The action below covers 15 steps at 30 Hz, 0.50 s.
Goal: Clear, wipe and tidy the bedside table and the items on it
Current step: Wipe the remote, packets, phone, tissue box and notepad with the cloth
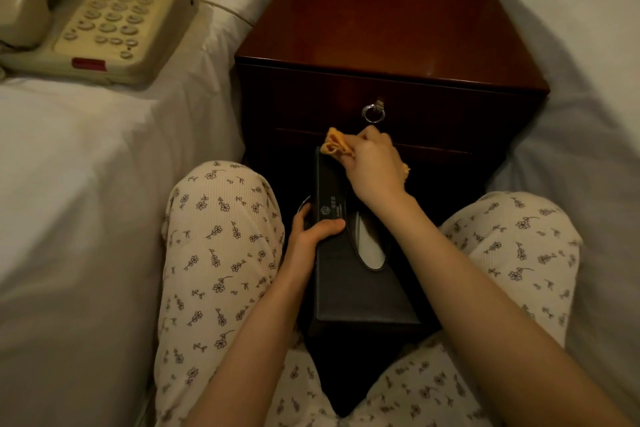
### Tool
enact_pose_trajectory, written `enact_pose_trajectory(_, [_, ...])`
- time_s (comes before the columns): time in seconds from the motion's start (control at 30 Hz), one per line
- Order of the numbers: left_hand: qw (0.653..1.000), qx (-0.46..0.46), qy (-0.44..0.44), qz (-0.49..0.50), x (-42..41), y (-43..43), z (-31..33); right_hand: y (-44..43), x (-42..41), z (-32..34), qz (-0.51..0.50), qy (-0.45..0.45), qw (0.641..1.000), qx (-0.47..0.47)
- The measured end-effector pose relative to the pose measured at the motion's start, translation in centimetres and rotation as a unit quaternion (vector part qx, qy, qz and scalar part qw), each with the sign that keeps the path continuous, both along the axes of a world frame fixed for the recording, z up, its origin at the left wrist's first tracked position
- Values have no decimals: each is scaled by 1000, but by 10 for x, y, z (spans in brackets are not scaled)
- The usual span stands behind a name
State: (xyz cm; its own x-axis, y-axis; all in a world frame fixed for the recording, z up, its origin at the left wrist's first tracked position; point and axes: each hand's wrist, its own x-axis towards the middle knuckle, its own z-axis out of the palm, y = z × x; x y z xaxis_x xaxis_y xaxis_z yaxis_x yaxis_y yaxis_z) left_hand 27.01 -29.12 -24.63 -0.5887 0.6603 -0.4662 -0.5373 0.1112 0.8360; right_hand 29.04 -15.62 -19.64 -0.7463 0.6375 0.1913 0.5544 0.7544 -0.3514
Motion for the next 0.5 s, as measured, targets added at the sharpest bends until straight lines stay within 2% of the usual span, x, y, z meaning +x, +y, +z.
enact_pose_trajectory(0.13, [1000,-6,-2,2,-1,-3,1,18,11,-2,-77,-24,997,-16])
enact_pose_trajectory(0.27, [1000,-6,-15,22,-1,-4,1,22,21,-4,-117,15,992,-56])
enact_pose_trajectory(0.5, [998,-16,-31,52,-6,-2,-3,11,35,-9,-111,25,985,-127])
